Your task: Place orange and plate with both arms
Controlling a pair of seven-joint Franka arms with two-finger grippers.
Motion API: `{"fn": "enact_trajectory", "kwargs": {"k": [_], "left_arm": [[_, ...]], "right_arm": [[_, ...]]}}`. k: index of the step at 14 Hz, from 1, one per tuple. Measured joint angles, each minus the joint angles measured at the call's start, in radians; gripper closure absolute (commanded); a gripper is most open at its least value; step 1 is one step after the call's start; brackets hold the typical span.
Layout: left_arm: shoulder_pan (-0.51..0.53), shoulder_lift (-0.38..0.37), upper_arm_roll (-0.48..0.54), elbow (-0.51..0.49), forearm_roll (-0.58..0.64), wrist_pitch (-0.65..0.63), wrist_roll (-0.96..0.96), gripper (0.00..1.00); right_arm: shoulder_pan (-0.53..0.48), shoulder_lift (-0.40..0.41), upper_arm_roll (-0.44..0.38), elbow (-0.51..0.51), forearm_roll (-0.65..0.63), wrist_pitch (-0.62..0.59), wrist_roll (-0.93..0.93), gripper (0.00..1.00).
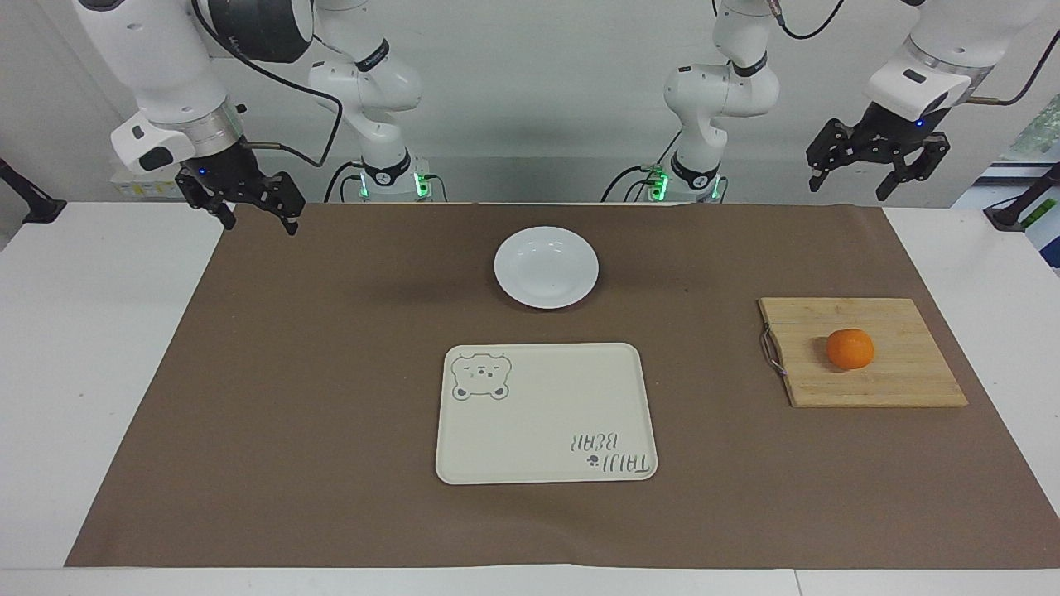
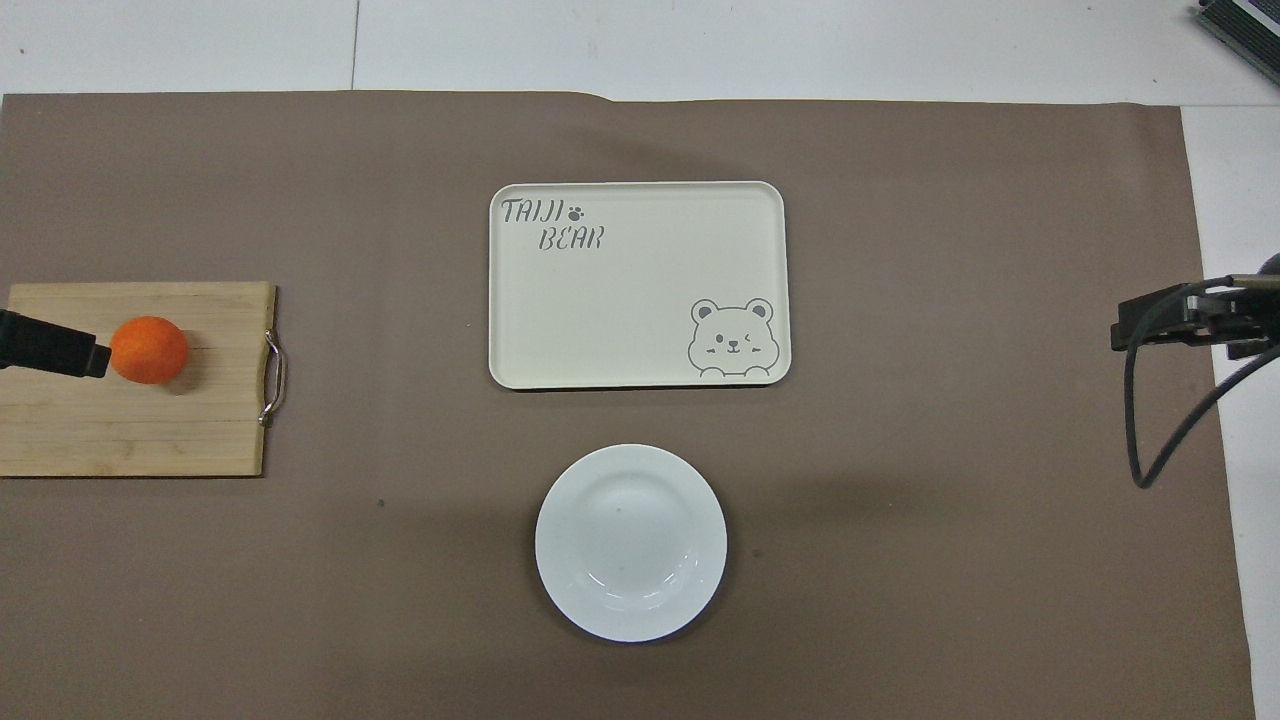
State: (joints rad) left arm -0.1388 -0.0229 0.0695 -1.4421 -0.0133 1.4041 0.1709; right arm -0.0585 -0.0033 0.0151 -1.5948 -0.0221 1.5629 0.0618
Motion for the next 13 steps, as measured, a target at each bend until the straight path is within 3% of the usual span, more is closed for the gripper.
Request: {"fn": "enact_trajectory", "kwargs": {"k": [13], "left_arm": [[0.0,-0.002,0.0,0.0,0.0,-0.003,-0.074,0.0]], "right_arm": [[0.0,0.0,0.0,0.0,0.0,0.0,0.0,0.0]]}}
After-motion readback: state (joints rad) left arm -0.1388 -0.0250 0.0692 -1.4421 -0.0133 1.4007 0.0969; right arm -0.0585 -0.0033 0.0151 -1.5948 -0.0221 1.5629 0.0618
